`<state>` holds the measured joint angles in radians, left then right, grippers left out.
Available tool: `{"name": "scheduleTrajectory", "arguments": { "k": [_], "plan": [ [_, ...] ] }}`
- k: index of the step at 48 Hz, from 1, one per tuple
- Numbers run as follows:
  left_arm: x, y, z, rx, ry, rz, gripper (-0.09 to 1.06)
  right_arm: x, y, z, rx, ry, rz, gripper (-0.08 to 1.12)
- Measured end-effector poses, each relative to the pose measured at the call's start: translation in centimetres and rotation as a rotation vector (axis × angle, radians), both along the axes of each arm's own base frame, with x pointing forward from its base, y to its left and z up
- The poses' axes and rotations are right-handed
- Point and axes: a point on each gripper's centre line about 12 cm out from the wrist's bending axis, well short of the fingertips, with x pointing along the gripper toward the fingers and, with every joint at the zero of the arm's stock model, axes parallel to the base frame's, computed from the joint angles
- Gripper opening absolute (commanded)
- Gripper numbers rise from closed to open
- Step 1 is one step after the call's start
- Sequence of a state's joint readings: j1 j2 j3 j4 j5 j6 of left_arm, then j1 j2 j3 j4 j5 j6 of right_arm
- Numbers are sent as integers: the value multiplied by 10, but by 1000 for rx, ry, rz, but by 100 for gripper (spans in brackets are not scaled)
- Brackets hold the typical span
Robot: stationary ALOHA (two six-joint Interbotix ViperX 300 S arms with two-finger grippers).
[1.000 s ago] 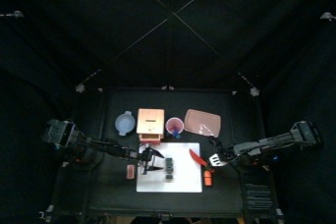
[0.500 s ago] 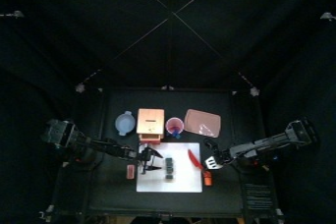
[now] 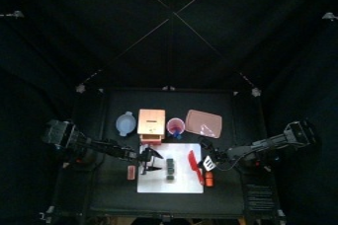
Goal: Place sushi on board then cut the sushi with the knife then place the pieces on the plate
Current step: Place the 4 sushi pieces on the plate
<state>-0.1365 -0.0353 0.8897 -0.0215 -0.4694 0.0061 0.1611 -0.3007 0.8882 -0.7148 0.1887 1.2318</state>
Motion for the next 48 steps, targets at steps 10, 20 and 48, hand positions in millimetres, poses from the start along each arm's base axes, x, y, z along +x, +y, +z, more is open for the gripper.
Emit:
{"name": "scheduleTrajectory", "arguments": {
  "k": [10,20,48],
  "plan": [
    [0,4,9,-3,-26,11,90,49,-3,-24,-208,32,152,60],
    [-11,13,16,-25,-39,51,90,69,-7,-27,-148,-24,194,85],
    [-41,27,12,-72,-38,127,90,90,-18,-52,-131,25,162,93]
  ]
}}
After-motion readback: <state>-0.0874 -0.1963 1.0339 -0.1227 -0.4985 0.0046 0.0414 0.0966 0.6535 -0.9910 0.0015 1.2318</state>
